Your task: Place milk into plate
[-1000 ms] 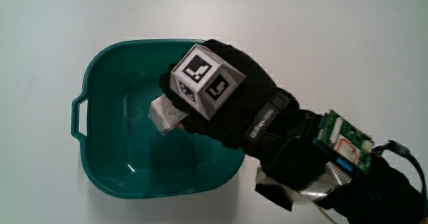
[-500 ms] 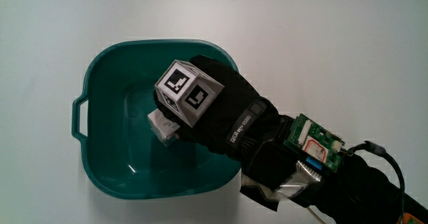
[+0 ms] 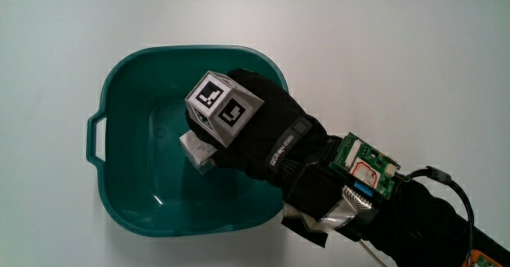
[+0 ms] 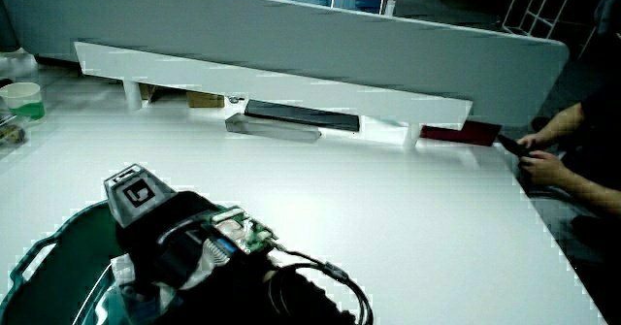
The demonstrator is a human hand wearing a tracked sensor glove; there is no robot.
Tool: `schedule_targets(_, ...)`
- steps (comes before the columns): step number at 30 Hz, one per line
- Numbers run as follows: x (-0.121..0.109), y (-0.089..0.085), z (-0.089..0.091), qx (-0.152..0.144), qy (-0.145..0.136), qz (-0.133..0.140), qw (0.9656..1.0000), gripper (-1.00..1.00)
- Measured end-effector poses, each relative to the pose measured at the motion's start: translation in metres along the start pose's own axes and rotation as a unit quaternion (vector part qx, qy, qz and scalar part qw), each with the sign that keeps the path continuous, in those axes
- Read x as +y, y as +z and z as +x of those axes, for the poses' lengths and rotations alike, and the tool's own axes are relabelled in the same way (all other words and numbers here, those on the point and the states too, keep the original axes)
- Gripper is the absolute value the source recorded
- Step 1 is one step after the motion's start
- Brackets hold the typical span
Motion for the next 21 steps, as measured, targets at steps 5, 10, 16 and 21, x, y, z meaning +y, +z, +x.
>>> schedule_targets(5, 0.001, -0.001, 0.001, 0.006, -0.003, -0.006, 1.0000, -0.09)
schedule_targets(10, 0.003, -0.008, 0.006, 0.018, -0.011, -0.025, 0.9995, -0.32)
schedule_targets(16, -0.008, -0.008, 0.017, 0.029, -0.037, 0.000, 0.9989, -0.59)
schedule_targets(21, -0.023, -0.012, 0.031, 0.089, -0.029, -0.006, 0.9956, -0.82)
